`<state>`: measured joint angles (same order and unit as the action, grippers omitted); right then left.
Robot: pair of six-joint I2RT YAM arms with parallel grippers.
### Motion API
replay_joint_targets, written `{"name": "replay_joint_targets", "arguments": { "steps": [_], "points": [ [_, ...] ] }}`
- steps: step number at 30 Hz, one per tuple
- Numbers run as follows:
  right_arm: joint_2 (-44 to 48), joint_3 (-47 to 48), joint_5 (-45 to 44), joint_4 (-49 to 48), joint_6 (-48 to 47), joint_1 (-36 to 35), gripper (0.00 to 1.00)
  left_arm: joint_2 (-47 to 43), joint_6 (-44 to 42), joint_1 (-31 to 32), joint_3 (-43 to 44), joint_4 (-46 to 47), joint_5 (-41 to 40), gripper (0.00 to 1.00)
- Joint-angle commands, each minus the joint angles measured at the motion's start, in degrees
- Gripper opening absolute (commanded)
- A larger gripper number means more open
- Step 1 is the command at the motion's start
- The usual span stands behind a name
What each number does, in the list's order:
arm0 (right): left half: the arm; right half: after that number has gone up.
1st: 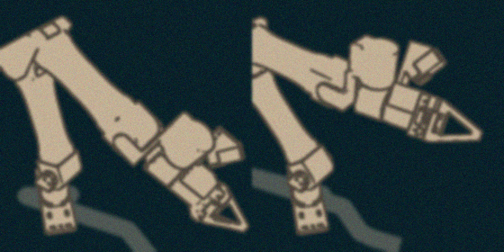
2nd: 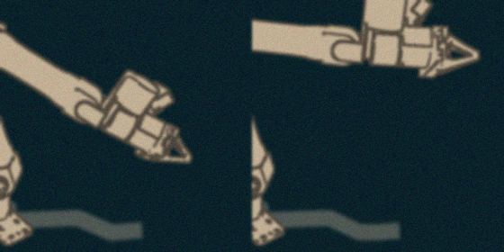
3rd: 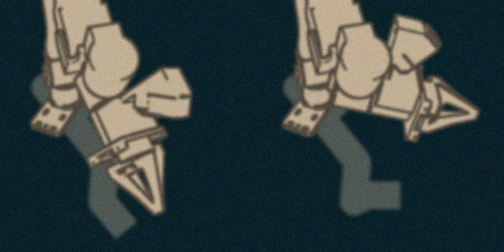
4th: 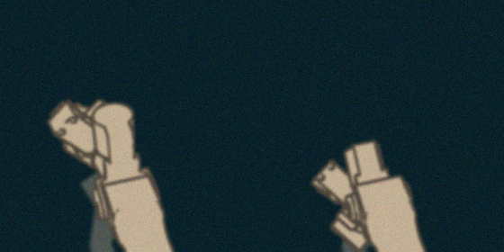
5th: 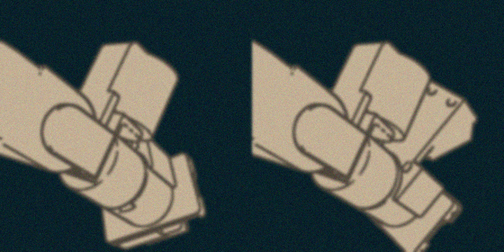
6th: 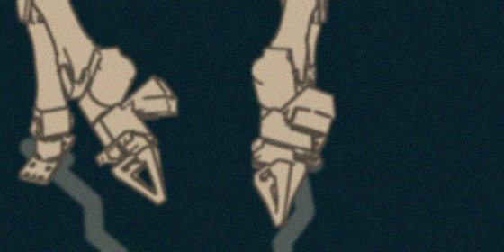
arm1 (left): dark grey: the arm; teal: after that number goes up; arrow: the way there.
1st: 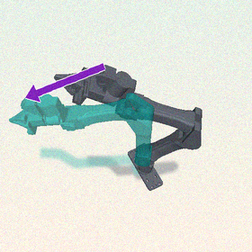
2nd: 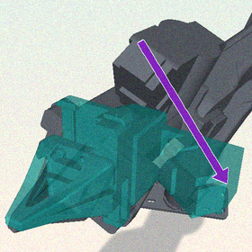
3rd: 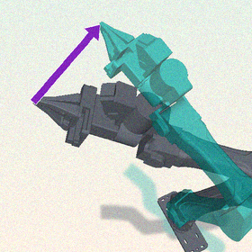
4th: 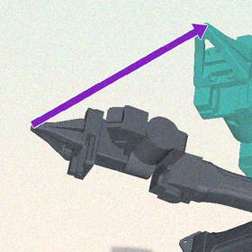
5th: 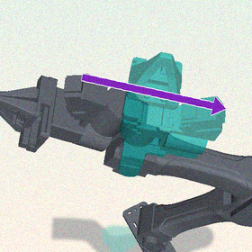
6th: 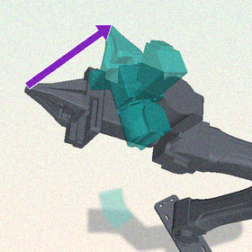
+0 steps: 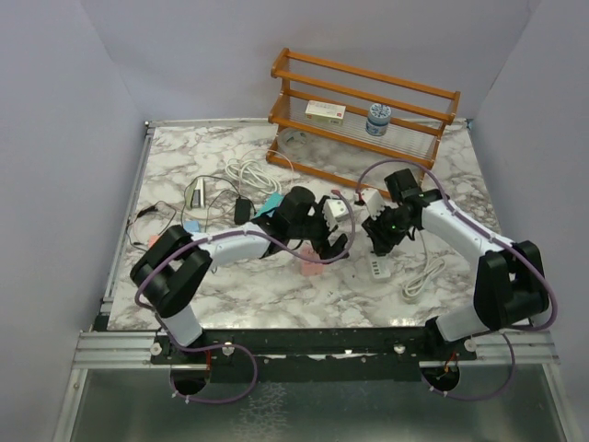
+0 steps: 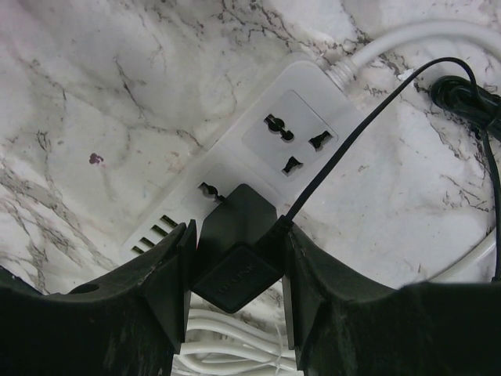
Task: Pull the plug off the socket
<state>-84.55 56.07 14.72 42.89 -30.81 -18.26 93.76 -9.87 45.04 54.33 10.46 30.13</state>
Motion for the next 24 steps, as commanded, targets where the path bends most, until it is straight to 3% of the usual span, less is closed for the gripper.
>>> {"name": "replay_joint_targets", "arguments": {
  "steps": [1, 8, 14, 24],
  "points": [
    [-2.9, 0.4, 2.5, -3.1, 4.4, 1.9, 0.0, 5.3, 9.6, 3.0, 1.6, 11.8, -2.1, 0.99],
    [-4.1, 1.1, 9.3, -3.7, 5.6, 6.2, 0.0, 12.8, 15.2, 6.5, 3.6, 19.0, -3.8, 0.94],
    [-4.6, 0.6, 10.5, -3.3, 5.5, 6.4, 0.0, 17.9, 13.4, 8.0, 5.4, 22.4, -2.5, 0.91],
    [-6.2, 1.5, 12.4, -1.6, 5.7, 6.6, 0.0, 25.2, 11.5, 9.2, 6.0, 25.8, -8.5, 0.96]
  ]
}}
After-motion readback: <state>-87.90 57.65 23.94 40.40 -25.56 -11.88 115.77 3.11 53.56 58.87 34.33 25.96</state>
